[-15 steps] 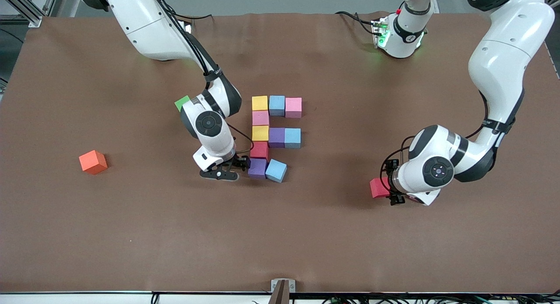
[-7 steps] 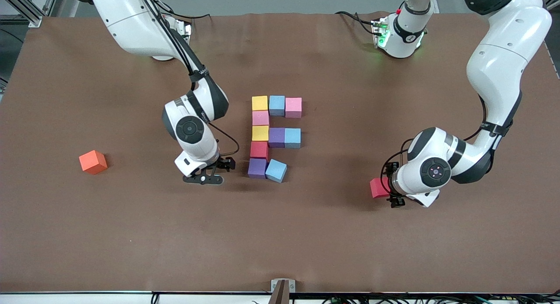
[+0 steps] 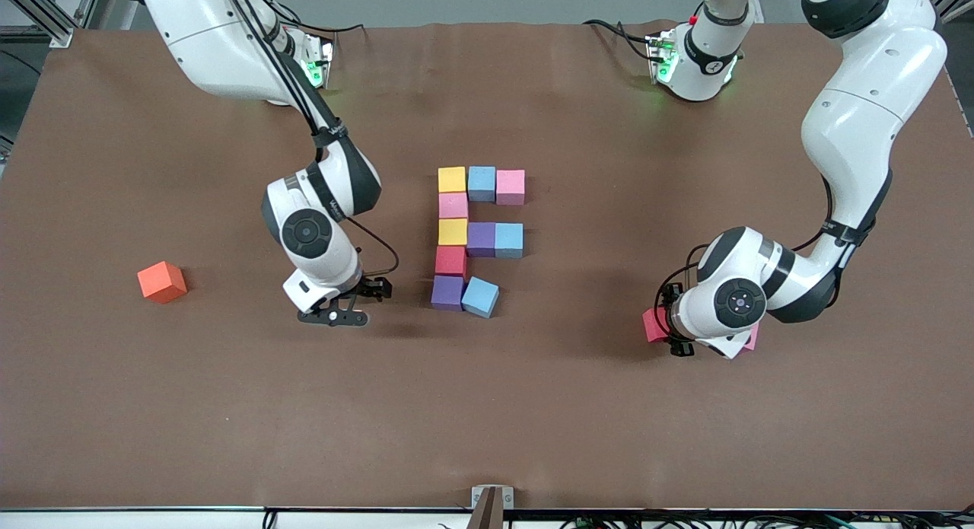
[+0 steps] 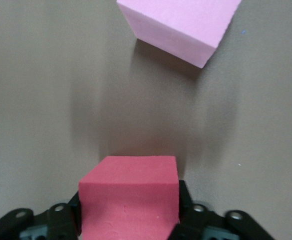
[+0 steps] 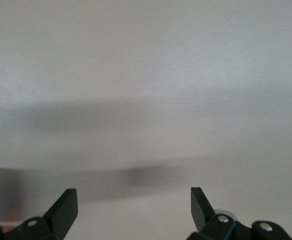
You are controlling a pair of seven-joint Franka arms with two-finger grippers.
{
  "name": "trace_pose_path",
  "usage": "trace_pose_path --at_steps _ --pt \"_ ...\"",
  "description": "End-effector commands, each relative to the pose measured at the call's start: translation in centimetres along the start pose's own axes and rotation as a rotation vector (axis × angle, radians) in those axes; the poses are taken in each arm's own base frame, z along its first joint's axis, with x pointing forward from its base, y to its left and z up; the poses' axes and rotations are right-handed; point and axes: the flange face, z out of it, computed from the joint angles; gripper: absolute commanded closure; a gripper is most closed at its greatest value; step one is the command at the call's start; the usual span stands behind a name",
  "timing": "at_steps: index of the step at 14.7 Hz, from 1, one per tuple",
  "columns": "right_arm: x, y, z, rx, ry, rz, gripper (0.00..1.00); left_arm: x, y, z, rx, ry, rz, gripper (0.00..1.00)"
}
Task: Arrange 11 blocks into digit 3
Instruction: 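Lift the red cube with the left gripper while the right gripper moves toward green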
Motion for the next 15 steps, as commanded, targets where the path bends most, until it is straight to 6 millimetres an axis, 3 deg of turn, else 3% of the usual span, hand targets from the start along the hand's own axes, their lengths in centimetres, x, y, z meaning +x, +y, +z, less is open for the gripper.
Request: trace_pose_path --at_steps 1,4,7,11,15 --pt "-0.1 3.5 -3.8 -0.006 -0.022 0.006 0.00 -2.4 -0.5 -0.5 -0.029 0.019 0.024 0.64" --pt "0.6 6.5 -6.9 -0.012 -0.031 0.051 0.00 -7.1 -1.8 -1.3 -0.050 0.018 0.085 0.71" --pt "0.3 7.6 -9.8 -0.013 -0.028 0.063 0.00 -12.5 -3.2 -1.9 -0.074 0.008 0.149 0.71" --pt "0.0 8.0 -11.4 -0.018 -0.035 0.068 0.00 -18.9 -5.1 -1.6 -0.109 0.021 0.213 0.71" --pt "0.3 8.1 -11.2 -0.011 -0.021 0.070 0.00 -23.0 -6.4 -1.2 -0.138 -0.012 0.256 0.71"
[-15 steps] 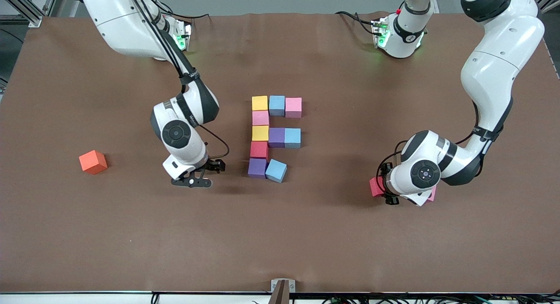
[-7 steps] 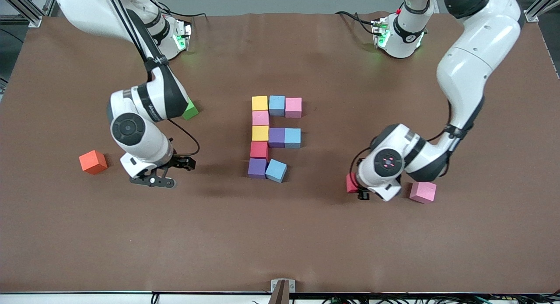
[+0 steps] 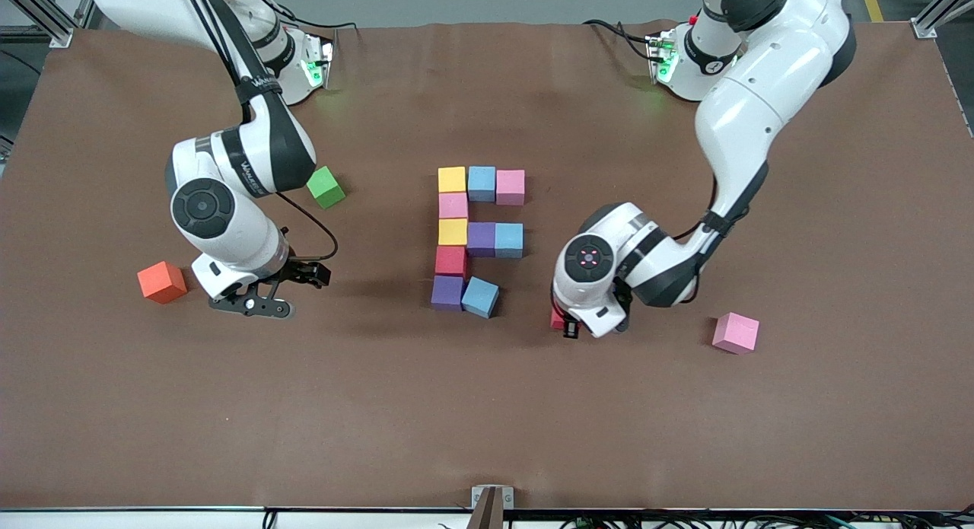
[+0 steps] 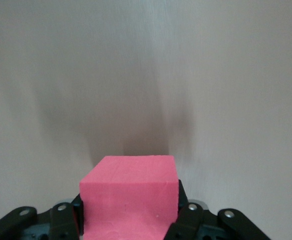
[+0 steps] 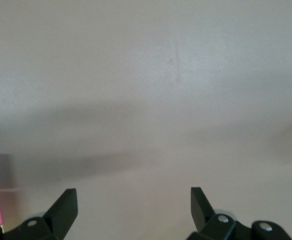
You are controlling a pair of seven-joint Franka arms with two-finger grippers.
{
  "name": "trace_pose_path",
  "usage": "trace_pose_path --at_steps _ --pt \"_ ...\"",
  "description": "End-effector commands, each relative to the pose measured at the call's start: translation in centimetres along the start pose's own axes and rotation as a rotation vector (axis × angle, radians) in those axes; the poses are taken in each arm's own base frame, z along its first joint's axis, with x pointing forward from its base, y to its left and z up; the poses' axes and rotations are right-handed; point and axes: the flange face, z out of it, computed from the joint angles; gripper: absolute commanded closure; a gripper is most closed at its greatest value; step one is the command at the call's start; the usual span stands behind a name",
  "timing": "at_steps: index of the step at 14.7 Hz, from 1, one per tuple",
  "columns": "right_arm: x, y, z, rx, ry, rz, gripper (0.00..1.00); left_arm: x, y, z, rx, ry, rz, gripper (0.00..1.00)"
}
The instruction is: Arrange 11 blocks into digit 3
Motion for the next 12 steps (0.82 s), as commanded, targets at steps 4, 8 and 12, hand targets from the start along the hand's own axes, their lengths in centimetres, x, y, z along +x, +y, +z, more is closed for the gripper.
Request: trace_pose_path --at_steps 4,8,12 --pt "-0.5 -3.0 1.7 0.053 0.079 -0.034 0.00 -4.2 0.0 0.5 -0.062 -0.055 0.033 0.70" --pt "-1.1 -6.5 6.8 0.072 0.079 -0.064 0.00 -6.2 -0.3 1.0 -0.113 -0.084 0.040 0.70" --pt "-2.9 -10.6 10.0 0.094 0.091 0.000 0.00 -8.2 -1.4 2.0 -0.110 -0.102 0.040 0.70"
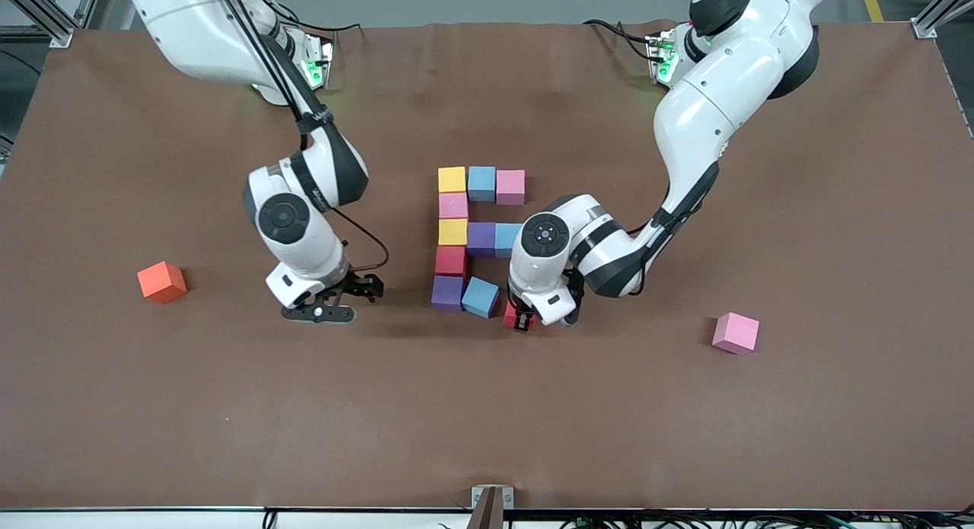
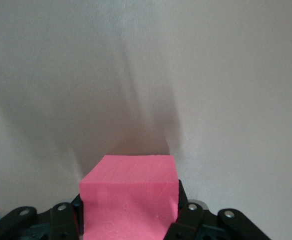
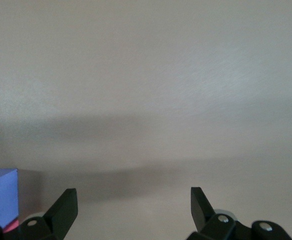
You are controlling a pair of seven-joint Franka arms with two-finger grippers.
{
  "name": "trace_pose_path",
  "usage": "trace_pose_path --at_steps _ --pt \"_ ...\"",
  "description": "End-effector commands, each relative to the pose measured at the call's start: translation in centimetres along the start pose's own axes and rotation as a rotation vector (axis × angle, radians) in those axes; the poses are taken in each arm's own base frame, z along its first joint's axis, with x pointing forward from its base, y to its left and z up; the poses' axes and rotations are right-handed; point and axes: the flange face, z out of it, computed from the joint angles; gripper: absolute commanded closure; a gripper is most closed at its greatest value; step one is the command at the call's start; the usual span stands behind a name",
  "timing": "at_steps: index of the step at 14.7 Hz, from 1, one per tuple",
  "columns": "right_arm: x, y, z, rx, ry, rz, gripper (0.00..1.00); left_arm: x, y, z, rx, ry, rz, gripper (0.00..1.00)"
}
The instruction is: Arrange 11 blocks into digit 3
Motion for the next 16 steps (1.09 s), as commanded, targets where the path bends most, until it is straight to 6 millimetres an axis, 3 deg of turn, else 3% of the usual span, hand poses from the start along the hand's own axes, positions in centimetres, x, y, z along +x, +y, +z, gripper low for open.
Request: trace_pose_path --at_steps 1,2,6,10,16 --pt "-1.5 -2.6 0.7 0.018 0.003 0.056 0.00 -2.0 -0.7 1.6 0.001 -0.018 -0.025 0.70" --pt "-1.7 -2.8 1.0 0.015 -0.001 0.064 0.00 -2.2 -1.1 2.4 0.014 -0.018 -0.040 0.70" --pt "-2.8 -4.1 2.3 0.039 -0.040 0.092 0.00 -3.2 -1.8 2.6 0.044 -0.029 -0.085 0.70" --pt "-3.3 -4.8 3.6 0.045 -0.047 0.120 0.00 -2.6 -1.8 3.0 0.072 -0.036 -0.127 0.70" --pt "-4.2 -6.3 4.1 0.052 -0.041 0.136 0.00 -2.6 -3.0 3.9 0.159 0.001 -0.140 0.70"
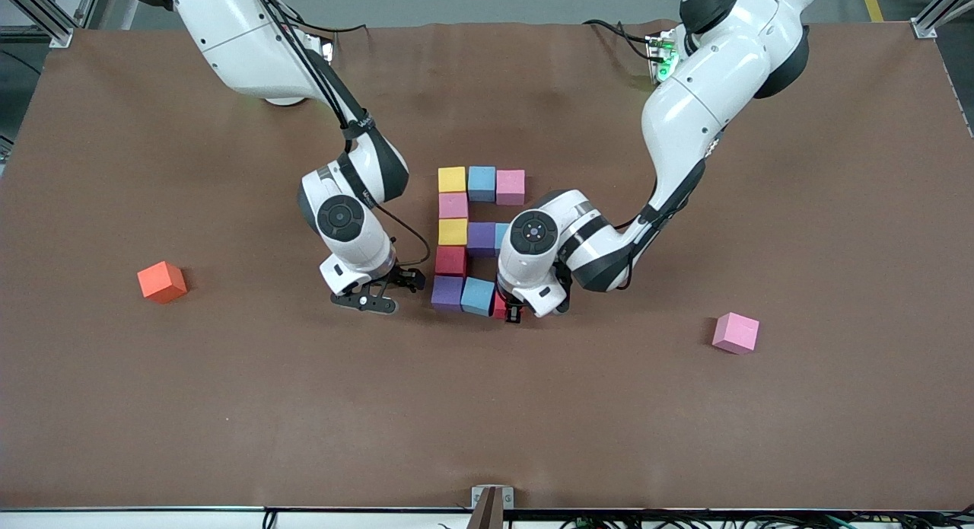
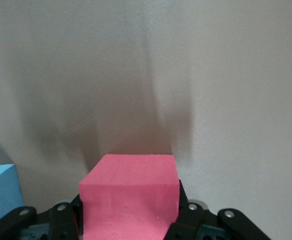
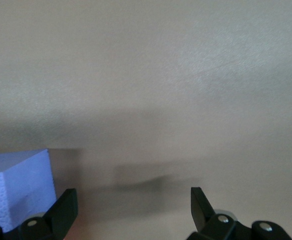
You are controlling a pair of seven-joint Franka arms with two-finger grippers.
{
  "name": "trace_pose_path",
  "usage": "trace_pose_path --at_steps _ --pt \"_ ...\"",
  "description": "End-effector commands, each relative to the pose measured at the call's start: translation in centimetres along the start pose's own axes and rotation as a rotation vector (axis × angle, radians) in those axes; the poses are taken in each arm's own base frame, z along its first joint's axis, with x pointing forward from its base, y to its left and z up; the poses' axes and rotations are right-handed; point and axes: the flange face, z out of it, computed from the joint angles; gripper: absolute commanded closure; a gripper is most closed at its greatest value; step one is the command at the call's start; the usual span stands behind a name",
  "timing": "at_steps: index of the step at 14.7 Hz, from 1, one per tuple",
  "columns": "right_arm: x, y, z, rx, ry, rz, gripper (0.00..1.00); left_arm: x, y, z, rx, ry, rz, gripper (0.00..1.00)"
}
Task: Arrange 11 blocks into digit 3
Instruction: 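Lower the red cube beside the light blue cube with the left gripper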
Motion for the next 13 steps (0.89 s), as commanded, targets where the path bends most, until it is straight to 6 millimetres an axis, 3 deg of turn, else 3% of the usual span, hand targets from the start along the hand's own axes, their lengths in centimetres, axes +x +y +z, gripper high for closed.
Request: trace_pose_path --at_steps 1,9,13 --pt "-0.6 -0.7 0.3 0.016 0.009 0.020 0.00 -0.4 -2.1 3.7 0.107 0.033 -0.020 0.70" --pt "-1.3 -1.7 0.4 0.025 0.015 0.004 0.00 0.5 -2.0 4.9 0.117 0.061 -0.137 0.70" --pt "-1.4 -1.8 0.4 0.025 0.015 0.001 0.00 0.3 -1.5 4.4 0.108 0.050 -0.214 0.70"
